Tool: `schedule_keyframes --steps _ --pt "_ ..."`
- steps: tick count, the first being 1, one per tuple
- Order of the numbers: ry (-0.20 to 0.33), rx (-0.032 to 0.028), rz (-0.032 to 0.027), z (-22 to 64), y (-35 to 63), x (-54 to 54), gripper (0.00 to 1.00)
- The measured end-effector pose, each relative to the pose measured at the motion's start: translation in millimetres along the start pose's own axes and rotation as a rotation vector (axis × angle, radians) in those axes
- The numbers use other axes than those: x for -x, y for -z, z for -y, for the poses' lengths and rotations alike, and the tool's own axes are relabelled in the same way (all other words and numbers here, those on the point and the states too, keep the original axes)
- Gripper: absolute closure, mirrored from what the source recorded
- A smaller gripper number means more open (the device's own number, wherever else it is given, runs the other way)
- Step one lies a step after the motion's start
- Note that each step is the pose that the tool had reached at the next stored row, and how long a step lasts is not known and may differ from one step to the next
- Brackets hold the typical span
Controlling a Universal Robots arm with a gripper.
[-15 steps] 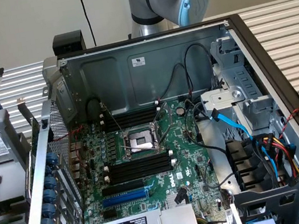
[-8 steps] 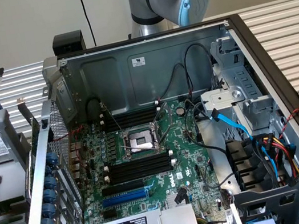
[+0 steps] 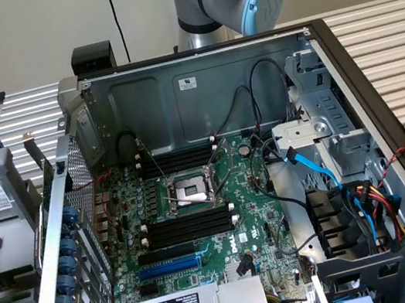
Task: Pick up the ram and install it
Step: 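Pick up the ram and move it above insertion slot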
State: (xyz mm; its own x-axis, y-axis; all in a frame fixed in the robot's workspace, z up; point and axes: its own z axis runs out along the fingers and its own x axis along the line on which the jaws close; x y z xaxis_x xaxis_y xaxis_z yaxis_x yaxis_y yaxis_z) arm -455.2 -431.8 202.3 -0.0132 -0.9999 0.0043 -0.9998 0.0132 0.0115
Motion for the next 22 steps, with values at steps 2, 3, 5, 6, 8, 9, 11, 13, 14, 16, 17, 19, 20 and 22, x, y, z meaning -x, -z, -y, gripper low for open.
schedule_keyframes --steps 2,3,5,6,8,9,11,13,14,16,17,19,20,22 --pt "0.000 -0.0001 -0.0001 0.0 2.2 0.0 0.88" --pt "0.000 -0.0001 -0.0006 0.0 3.9 0.0 0.88" --pt "0.000 0.0000 -0.0015 -0.1 7.1 0.1 0.88" --pt "0.000 0.0000 -0.0018 -0.1 8.9 0.1 0.88" --pt "0.000 -0.0001 -0.0028 -0.1 12.9 0.1 0.88" --pt "0.000 -0.0001 -0.0032 -0.2 14.4 0.1 0.88" --pt "0.000 -0.0002 -0.0040 -0.2 16.4 0.1 0.88" --pt "0.000 -0.0004 -0.0044 -0.1 17.2 0.1 0.88" --pt "0.000 -0.0003 -0.0046 -0.2 17.5 0.1 0.88" --pt "0.000 0.0002 -0.0051 -0.3 18.8 0.0 0.88" --pt "0.000 0.0001 -0.0052 -0.3 20.0 0.0 0.88" --pt "0.000 -0.0001 -0.0052 -0.3 22.7 0.0 0.88" --pt "0.000 -0.0001 -0.0052 -0.3 23.9 0.0 0.88" --pt "-0.001 -0.0001 -0.0052 -0.3 25.8 0.0 0.88"
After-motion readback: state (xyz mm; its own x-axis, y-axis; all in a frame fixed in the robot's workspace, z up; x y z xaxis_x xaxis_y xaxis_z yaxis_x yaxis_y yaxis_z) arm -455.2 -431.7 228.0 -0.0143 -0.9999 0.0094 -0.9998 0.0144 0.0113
